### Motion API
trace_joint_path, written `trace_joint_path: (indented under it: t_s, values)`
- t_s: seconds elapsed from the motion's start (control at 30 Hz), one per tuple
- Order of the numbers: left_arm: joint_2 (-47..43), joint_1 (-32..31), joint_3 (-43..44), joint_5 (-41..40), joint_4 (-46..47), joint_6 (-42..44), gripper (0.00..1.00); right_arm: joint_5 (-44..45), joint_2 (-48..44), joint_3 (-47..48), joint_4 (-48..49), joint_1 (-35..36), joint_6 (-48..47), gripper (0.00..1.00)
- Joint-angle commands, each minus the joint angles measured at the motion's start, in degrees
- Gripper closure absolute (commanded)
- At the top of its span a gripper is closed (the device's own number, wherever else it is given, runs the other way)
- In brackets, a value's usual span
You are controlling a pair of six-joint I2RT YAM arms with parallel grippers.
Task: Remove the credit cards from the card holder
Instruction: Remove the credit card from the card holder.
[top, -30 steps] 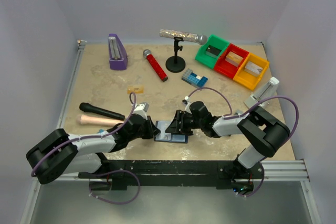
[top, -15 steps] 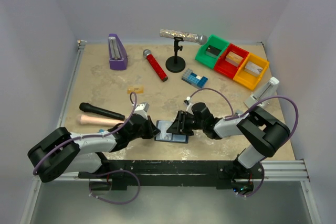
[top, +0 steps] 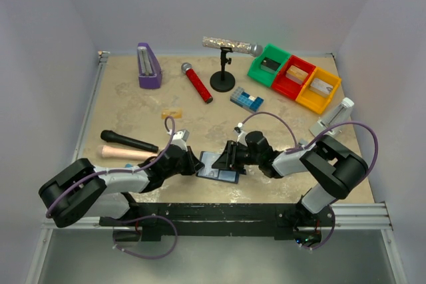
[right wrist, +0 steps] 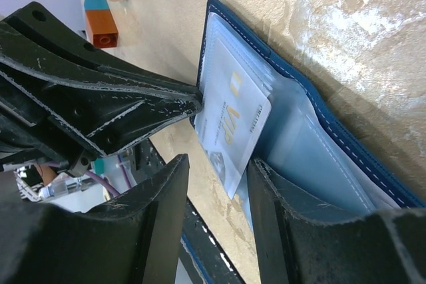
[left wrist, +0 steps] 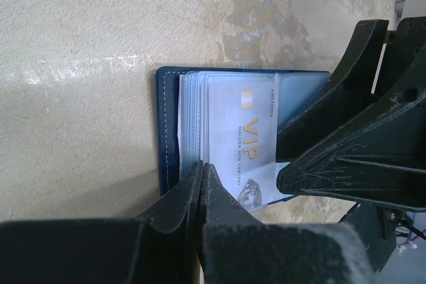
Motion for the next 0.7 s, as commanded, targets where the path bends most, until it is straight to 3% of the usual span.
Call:
trace_joint_path:
  t_s: [0.0, 0.33, 0.67]
  values:
    - [2.64, -0.4, -2.59, 1.01, -3.92, -0.39, 1.0, -1.43, -0.45, -0.28, 8.98, 0.3, 0.91, 0.56]
    - [3.96, -0.49, -4.7, 3.39, 0.03, -1.8, 1.0, -2.74, 0.69, -1.34, 15.76, 0.13, 2.58, 0.58]
    - [3.61, -1.89, -4.62, 5.85, 3.11, -2.77, 1.0, -4.41, 1.92, 0.6, 13.65, 0.21, 2.58, 0.58]
